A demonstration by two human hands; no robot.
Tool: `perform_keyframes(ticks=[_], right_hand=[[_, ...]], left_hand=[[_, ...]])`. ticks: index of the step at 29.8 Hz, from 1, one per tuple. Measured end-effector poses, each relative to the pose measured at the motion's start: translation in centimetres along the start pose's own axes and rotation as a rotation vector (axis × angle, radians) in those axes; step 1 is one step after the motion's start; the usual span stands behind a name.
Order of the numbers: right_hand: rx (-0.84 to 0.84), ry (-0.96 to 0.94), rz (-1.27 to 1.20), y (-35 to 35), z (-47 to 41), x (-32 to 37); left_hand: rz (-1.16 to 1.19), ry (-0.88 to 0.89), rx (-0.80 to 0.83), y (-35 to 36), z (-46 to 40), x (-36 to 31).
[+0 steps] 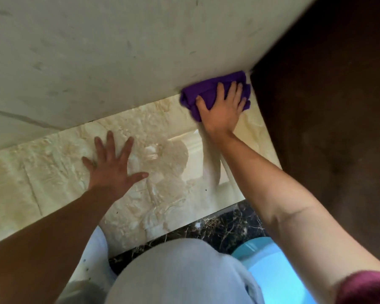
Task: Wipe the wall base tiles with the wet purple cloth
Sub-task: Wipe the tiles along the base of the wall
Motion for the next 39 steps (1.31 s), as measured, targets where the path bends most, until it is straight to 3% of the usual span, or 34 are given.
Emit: perform_keyframes(ticks=[4, 8, 14, 20, 24, 28, 33, 36, 39], right_hand=[[0.048, -0.201, 0.071, 1.3, 4.5, 3.5], [0.026, -0.321, 0.198, -1.0, 1.5, 1.2], [0.003, -0.175, 0.160, -1.1, -2.9, -6.0], [-0.037, 0.091, -0.125, 0.4, -0.1, -0.5], [-0.008, -0.207, -0.071, 1.9, 5.6, 5.9], [0.055, -0.381, 0.033, 1.4, 4.6, 3.3], [0.070, -0.070, 0.038, -1.1, -3.7, -4.7], [0.081, 0.066, -0.043, 0.0, -3.0, -3.2], [0.080, -0.034, -0.107, 1.0, 2.2, 1.2]], left_hand=[[-0.093, -0.013, 0.043, 1.0, 0.4, 0.0], [-0.108, 0.189, -0.130, -0.4, -0.1, -1.1], [-0.147, 0.238, -0.137, 1.0, -2.1, -2.7], [-0.193, 0.239, -0.118, 1.1, -1.8, -1.4], [-0.160, 0.235, -0.073, 1.3, -2.1, -1.2], [-0.105, 0.233, -0.005, 1.1, -2.2, -1.1], [-0.131, 0.224, 0.019, 0.1, -2.5, -1.7], [-0.124, 0.216, 0.049, 0.6, -2.2, -1.2], [-0.116, 0.217, 0.048, 1.5, -1.7, -0.9]])
Point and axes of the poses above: each hand's wrist, its own z-axis away from the middle knuckle, its own y-axis out of the palm, x = y × z, the point moved 6 cm from there along -z, towards the middle knuckle, and after that the axes turned 10 degrees about z, right-handed, at the moved point
